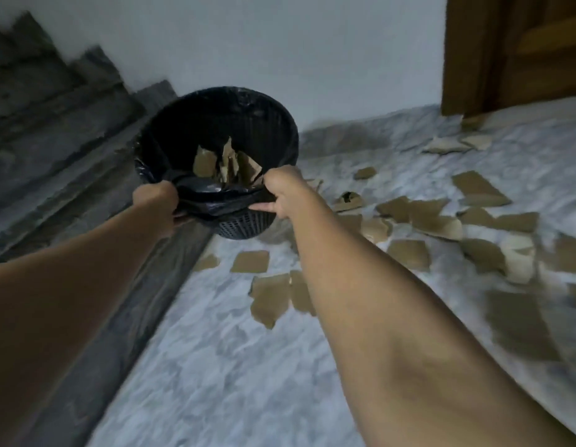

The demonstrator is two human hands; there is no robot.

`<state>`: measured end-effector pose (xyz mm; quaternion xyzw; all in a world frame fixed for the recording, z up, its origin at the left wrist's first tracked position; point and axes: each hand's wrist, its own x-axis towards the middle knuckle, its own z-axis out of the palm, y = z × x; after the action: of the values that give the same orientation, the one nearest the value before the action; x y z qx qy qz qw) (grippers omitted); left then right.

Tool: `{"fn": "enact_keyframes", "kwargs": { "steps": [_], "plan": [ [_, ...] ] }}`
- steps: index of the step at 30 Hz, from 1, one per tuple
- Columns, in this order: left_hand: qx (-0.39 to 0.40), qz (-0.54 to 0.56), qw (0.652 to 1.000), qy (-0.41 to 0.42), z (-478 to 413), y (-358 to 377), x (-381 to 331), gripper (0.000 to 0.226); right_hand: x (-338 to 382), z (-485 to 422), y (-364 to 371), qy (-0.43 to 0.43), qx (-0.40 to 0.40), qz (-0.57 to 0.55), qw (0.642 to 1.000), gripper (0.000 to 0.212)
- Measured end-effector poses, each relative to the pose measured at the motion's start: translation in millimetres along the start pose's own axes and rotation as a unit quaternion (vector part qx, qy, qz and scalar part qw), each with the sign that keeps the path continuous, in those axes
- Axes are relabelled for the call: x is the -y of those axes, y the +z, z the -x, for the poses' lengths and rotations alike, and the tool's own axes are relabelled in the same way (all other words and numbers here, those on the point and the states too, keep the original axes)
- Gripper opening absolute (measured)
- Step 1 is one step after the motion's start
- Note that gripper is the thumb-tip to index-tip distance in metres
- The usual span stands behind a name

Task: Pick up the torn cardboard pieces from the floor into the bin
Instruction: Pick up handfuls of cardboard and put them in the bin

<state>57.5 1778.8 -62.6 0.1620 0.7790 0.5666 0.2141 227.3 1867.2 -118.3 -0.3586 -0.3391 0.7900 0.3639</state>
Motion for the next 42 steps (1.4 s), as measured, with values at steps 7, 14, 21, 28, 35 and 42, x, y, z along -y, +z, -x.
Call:
{"fn": "enact_keyframes", "kwargs": {
  "steps": [7, 14, 21, 28, 35, 42],
  "plan": [
    [0.206, -0.044, 0.977, 0.015, 79.9, 145.2, -38.2, 0.017, 101.7, 15.9, -140.7, -0.17, -0.095, -0.035, 0.98, 0.025],
    [0.344, 0.039, 0.937, 0.041, 68.5, 263.2, -2.1, 0.022, 89.3, -3.9, -218.2, -0.201, -0.186, -0.077, 0.959, 0.026],
    [0.426, -0.023, 0.904, 0.024, 22.0, 330.6, 16.3, 0.016, 82.4, -40.3, -267.5, -0.154, -0.24, -0.125, 0.95, 0.022],
    [0.469, -0.029, 0.883, 0.0, -16.6, 364.5, -16.0, 0.024, 118.3, -58.7, -242.8, -0.138, -0.273, -0.059, 0.95, 0.039],
    [0.555, 0.018, 0.828, -0.071, -32.0, 367.3, -24.8, 0.018, 126.8, -66.1, -203.0, -0.155, -0.329, 0.103, 0.926, 0.036],
    [0.542, -0.142, 0.828, 0.036, -58.3, 325.8, -1.1, 0.023, 96.1, -70.9, -166.5, -0.139, -0.347, 0.112, 0.921, 0.056]
  ]
}}
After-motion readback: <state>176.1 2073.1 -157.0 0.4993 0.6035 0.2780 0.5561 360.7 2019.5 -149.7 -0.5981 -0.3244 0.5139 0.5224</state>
